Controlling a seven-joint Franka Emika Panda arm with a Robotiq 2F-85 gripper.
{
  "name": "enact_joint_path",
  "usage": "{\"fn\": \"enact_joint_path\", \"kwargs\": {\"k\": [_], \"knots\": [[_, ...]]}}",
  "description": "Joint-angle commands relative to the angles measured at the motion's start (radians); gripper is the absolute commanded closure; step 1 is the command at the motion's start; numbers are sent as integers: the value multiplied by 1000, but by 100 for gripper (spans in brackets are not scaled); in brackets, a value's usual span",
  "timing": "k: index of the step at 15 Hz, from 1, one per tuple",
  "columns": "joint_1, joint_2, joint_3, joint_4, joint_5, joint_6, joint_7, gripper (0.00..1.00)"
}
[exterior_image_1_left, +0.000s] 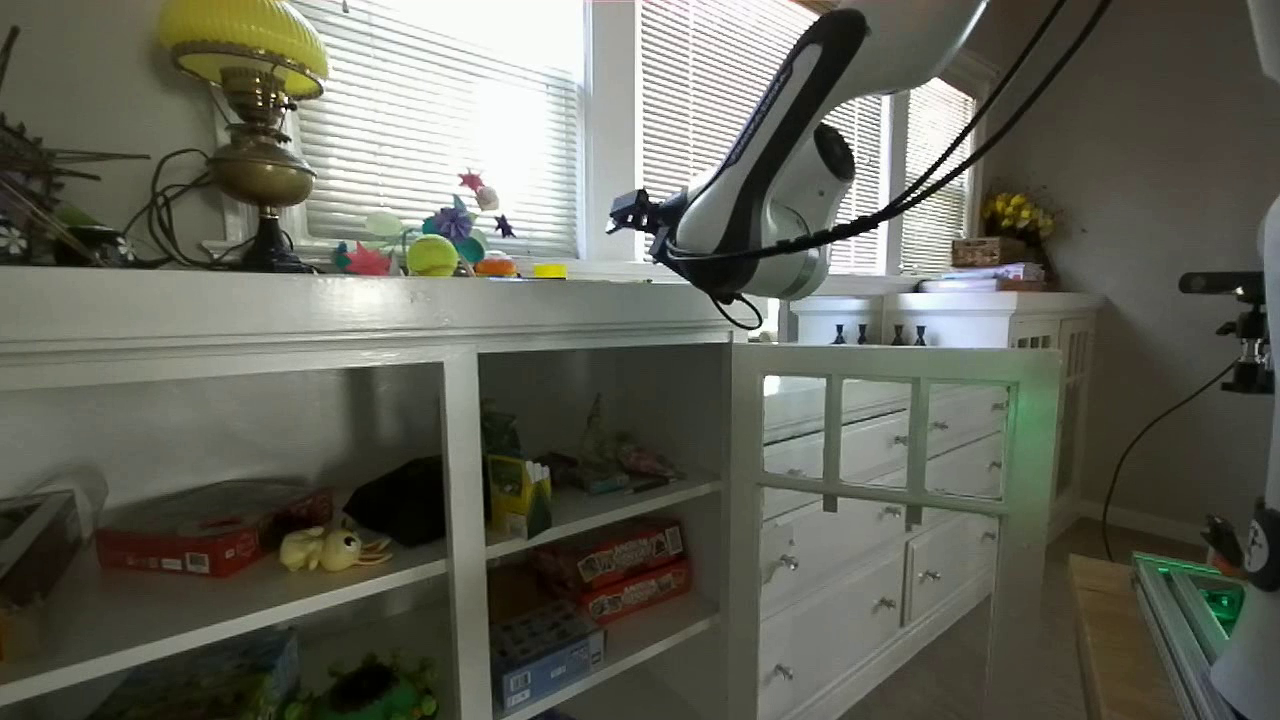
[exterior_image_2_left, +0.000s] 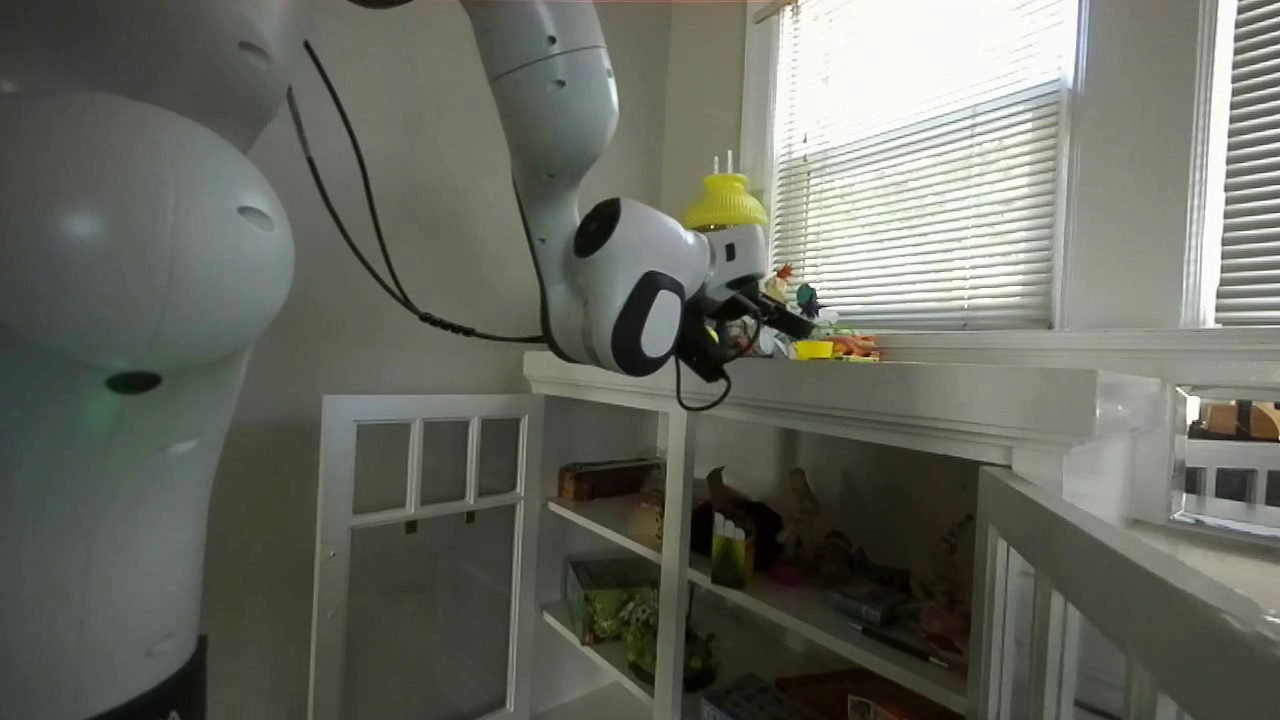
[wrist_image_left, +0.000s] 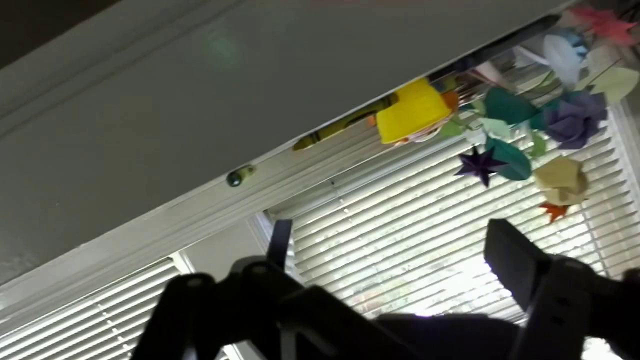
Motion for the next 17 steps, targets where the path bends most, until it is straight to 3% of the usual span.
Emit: {"fn": "enact_joint_path", "kwargs": {"k": [1,9,10,17], "knots": [[31,-155,82,-160,59,-56,-58,0],[144,-312,225,-345,214,-195,-139,0],[116,-228,208,-285,148,-144,-94,0],[130,-273,226,-327,169,-167,-104,0]]}}
